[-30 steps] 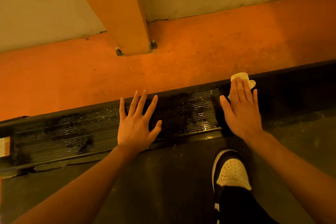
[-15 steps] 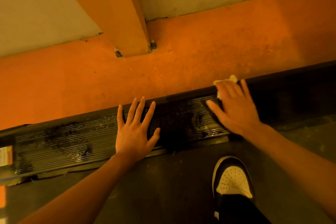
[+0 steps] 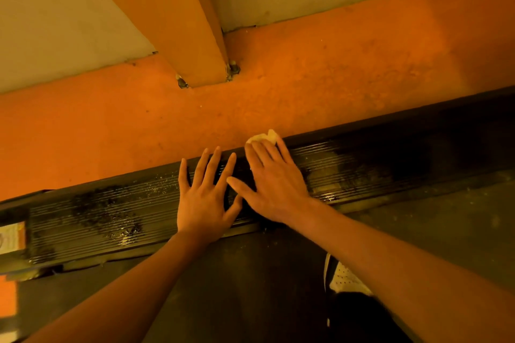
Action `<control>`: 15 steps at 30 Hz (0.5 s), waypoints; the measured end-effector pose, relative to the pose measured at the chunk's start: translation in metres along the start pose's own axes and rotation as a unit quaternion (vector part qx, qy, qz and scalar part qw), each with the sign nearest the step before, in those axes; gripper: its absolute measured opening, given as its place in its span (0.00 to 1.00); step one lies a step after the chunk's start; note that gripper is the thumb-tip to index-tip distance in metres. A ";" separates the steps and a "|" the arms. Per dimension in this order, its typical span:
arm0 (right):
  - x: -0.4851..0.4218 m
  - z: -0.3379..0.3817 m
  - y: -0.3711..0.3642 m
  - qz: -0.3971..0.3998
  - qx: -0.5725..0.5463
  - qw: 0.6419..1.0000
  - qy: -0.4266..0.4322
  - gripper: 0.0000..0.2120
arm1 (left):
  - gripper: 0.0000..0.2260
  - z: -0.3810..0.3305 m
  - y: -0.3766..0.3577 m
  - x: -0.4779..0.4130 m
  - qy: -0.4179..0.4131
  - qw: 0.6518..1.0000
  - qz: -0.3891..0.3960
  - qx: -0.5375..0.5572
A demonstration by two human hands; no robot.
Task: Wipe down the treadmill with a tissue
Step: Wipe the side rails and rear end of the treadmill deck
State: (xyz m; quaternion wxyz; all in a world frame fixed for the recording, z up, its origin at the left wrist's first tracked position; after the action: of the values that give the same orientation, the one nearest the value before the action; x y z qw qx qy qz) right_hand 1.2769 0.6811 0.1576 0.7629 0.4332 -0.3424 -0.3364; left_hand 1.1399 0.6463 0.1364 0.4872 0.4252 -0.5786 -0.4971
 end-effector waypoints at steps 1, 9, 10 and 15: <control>0.004 -0.006 0.003 -0.003 0.006 1.000 0.016 0.47 | 0.34 0.000 0.000 0.000 0.000 1.000 0.000 0.001; 0.095 -0.177 0.042 -0.069 0.043 0.975 -0.207 0.44 | 0.34 -0.001 0.001 0.000 -0.003 1.000 -0.002 -0.004; 0.096 -0.174 0.043 -0.068 0.036 0.972 -0.223 0.45 | 0.34 -0.002 0.000 0.000 -0.003 1.000 -0.003 -0.004; 0.052 -0.056 0.010 -0.032 0.015 0.994 -0.101 0.44 | 0.34 -0.001 -0.001 0.000 0.000 1.000 0.004 -0.006</control>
State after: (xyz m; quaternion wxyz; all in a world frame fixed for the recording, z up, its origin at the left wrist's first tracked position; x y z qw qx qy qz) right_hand 1.3527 0.6671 0.1568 0.7066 0.4196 -0.4085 -0.3972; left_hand 1.1409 0.6465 0.1356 0.4917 0.4196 -0.5772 -0.4990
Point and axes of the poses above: each hand's wrist, its own x-axis away from the middle knuckle, its own y-axis out of the back of the hand, z = x × y, the point moved 8 cm from there along -x, towards the middle knuckle, and after that the axes turned 7 degrees about y, right-handed, at the moved point
